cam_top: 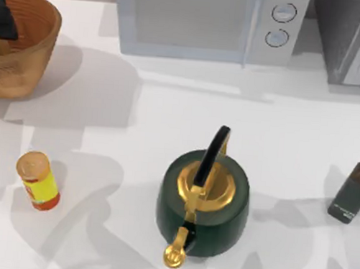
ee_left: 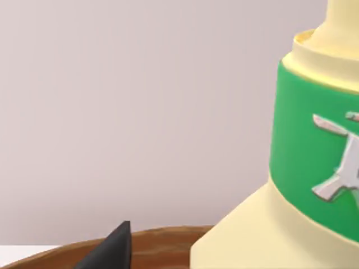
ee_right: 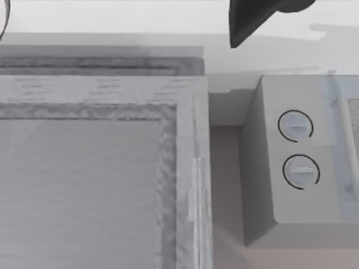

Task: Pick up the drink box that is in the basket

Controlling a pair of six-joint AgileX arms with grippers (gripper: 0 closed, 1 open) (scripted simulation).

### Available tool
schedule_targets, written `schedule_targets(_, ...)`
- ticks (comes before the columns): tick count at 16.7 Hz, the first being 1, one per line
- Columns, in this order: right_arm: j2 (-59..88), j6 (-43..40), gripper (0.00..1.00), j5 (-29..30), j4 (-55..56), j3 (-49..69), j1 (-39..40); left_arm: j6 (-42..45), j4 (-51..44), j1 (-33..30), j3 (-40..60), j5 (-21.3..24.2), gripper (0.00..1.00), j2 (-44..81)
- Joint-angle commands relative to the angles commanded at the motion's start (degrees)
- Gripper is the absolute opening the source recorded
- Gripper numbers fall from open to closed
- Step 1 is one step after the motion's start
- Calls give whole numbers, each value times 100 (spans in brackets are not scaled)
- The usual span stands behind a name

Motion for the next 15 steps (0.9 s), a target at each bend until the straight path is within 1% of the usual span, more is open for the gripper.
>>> schedule_targets(2,0,0,100,0,0,0,0,0,0,0,0,0,100,0)
schedule_targets(15,0,0,100,0,0,0,0,0,0,0,0,0,2,0)
